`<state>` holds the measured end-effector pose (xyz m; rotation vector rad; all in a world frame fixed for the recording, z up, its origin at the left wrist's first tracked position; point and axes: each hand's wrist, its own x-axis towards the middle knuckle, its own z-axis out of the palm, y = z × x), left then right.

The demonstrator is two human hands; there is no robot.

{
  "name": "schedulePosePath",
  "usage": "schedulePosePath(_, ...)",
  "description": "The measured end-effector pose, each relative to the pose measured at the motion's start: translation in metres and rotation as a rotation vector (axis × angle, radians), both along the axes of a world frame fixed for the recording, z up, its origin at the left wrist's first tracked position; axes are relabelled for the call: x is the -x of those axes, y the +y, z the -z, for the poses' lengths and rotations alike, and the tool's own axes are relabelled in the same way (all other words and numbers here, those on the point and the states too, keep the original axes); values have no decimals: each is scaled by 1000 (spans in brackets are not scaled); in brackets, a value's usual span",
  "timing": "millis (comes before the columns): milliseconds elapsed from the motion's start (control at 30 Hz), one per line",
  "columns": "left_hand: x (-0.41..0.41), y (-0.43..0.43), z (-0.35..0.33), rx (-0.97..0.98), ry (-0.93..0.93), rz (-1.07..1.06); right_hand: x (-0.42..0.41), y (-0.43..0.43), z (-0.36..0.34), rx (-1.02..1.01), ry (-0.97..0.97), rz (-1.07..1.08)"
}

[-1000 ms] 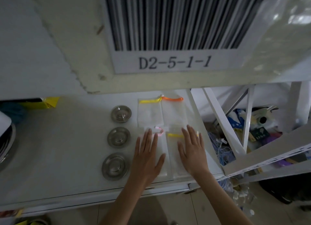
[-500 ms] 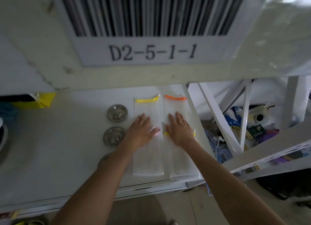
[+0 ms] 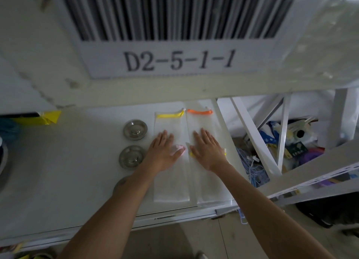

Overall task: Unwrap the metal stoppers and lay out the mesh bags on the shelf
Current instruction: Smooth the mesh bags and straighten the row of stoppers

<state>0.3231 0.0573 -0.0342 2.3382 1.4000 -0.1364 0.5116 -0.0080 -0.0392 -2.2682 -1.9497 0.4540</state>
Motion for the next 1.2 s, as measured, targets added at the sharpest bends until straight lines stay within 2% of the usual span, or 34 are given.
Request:
schedulePosePath(133,-1,-1,0,-14,0,-17,-3,1,0,0,-10,-32)
schedulePosePath(200,1,-8,1,-90,-45,-32,-3,-2,-2,-35,-25,-48)
schedulePosePath(400,22,-69,6,-379,-188,-15,20,-41,-10,-335,54,-32)
schedulePosePath(600,32,-141,31,-317,-212,37,49,-76,2,-409,177,-65)
schedulePosePath(733,23,-152,33,-291,-190,-35,52,-61,-5,-390,227,-142)
schedulePosePath(867,19,-155,32,-276,-194,-72,55,-43,-8,-301,150,-224)
schedulePosePath(1067,21,-161,36,-282,-216,-102,53,-43,1,-251,16,-66)
schedulePosePath(1200,22,-161,39,-286,-230,-107,51,-52,4,-212,-33,-86)
